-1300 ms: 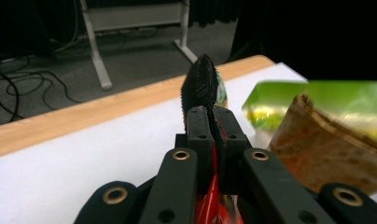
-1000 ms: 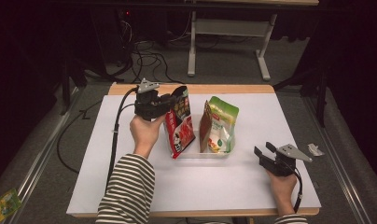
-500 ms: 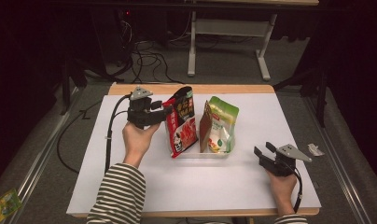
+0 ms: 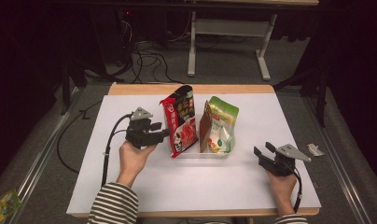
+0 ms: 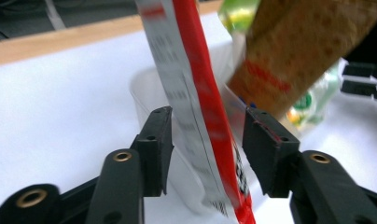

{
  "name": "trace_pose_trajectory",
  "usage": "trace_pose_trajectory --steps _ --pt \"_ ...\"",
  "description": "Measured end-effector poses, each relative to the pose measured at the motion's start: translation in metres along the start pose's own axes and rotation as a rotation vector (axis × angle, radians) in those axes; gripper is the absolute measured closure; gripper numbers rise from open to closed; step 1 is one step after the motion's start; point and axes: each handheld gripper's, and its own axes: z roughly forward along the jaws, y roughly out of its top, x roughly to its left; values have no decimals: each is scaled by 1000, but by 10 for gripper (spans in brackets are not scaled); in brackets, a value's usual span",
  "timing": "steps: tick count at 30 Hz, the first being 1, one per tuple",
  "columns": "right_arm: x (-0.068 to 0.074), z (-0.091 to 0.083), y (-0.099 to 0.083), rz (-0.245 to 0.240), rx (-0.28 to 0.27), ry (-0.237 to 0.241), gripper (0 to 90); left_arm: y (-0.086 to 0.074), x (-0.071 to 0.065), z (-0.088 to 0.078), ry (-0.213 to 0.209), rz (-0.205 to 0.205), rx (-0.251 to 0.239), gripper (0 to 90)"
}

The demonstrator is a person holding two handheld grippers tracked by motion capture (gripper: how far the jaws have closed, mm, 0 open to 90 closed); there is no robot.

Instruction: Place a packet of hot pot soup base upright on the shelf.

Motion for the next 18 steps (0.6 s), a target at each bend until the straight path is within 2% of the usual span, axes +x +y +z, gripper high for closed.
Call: trace_pose_trajectory --steps 1,7,13,18 --pt "0 0 0 -2 -3 1 433 -6 -2 2 2 10 21 563" --pt "0 0 0 -2 -2 1 432 -18 -6 10 -6 9 62 598" --pt "0 0 0 -1 -2 -2 432 -23 -11 14 -12 28 91 674" --pt "0 0 0 -4 -4 -1 432 -25 -14 26 -12 32 143 738"
